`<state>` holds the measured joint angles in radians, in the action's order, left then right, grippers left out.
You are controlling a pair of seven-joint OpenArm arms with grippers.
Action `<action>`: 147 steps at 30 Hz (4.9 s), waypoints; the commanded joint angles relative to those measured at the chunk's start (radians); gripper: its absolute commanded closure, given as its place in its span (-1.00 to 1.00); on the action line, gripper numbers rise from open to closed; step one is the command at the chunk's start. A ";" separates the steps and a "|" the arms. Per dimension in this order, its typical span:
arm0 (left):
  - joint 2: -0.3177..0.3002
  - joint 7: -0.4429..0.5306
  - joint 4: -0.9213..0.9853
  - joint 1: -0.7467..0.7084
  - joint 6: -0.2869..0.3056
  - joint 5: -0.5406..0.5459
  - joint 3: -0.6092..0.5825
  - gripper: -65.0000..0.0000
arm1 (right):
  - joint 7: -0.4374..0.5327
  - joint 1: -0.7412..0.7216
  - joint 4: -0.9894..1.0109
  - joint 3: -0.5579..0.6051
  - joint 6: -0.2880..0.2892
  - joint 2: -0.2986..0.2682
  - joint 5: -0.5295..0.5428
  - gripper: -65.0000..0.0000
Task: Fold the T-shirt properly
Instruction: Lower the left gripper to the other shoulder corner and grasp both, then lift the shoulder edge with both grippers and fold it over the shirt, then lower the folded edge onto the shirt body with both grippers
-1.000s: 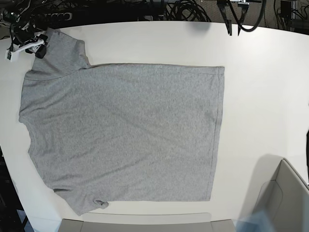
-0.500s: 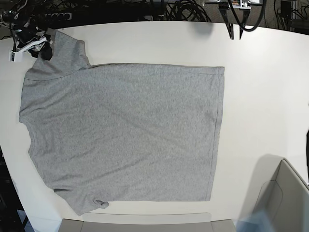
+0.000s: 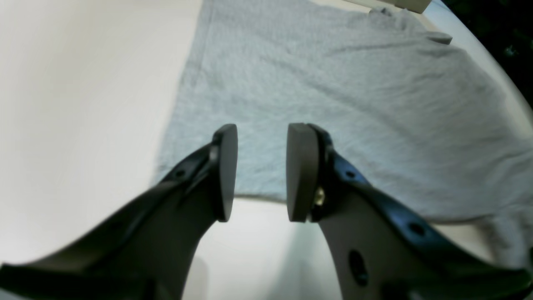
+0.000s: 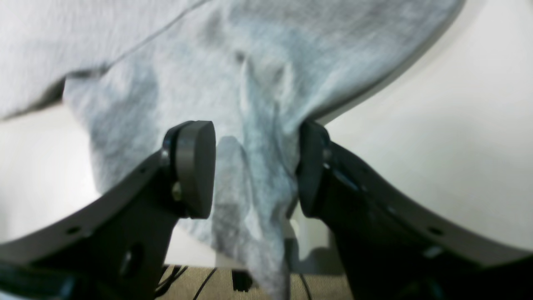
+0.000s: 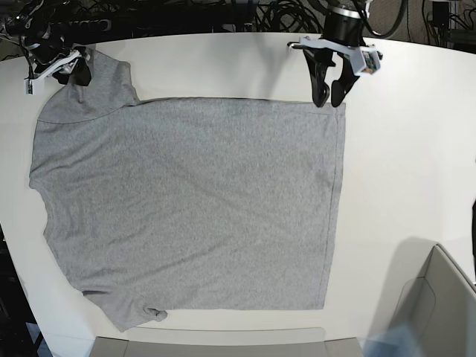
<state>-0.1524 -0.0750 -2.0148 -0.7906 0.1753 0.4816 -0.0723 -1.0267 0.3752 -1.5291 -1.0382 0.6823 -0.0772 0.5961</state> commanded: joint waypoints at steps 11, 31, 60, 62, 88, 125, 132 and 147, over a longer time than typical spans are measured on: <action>-0.043 -0.739 0.053 0.274 0.011 0.418 0.466 0.34 | -0.180 0.035 0.009 0.005 0.016 0.011 -0.146 0.05; -0.042 -0.957 0.398 0.466 0.168 0.417 0.506 0.35 | -0.180 0.032 0.009 0.006 0.016 0.004 -0.146 0.05; -0.065 -0.871 0.467 0.432 0.163 0.417 0.363 1.00 | -0.172 0.126 -0.268 0.129 0.016 0.058 -0.213 1.00; -0.065 -0.840 0.411 0.386 0.162 0.417 0.363 1.00 | -0.172 0.130 -0.331 0.106 0.016 0.078 -0.224 1.00; -0.063 -0.880 0.111 0.259 0.020 0.415 0.492 1.00 | -0.182 0.020 -0.492 0.048 0.016 0.115 -0.494 1.00; -0.088 -1.023 0.265 0.638 -0.217 0.357 0.464 1.00 | 0.085 -0.384 -0.273 0.310 0.016 0.113 -0.968 1.00; -0.079 -1.032 0.266 0.716 -0.216 0.196 0.389 1.00 | 0.211 -0.410 -0.132 0.302 0.016 0.118 -0.976 1.00; -0.088 -1.024 0.378 0.790 -0.213 0.191 0.385 1.00 | 0.300 -0.502 -0.087 0.301 -0.080 0.066 -0.974 1.00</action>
<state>-0.2268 -1.1191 -1.6199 -0.0166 -0.0395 0.6735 0.3092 -0.7441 -0.1070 -1.6024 -0.7372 0.6163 -0.0006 -0.3744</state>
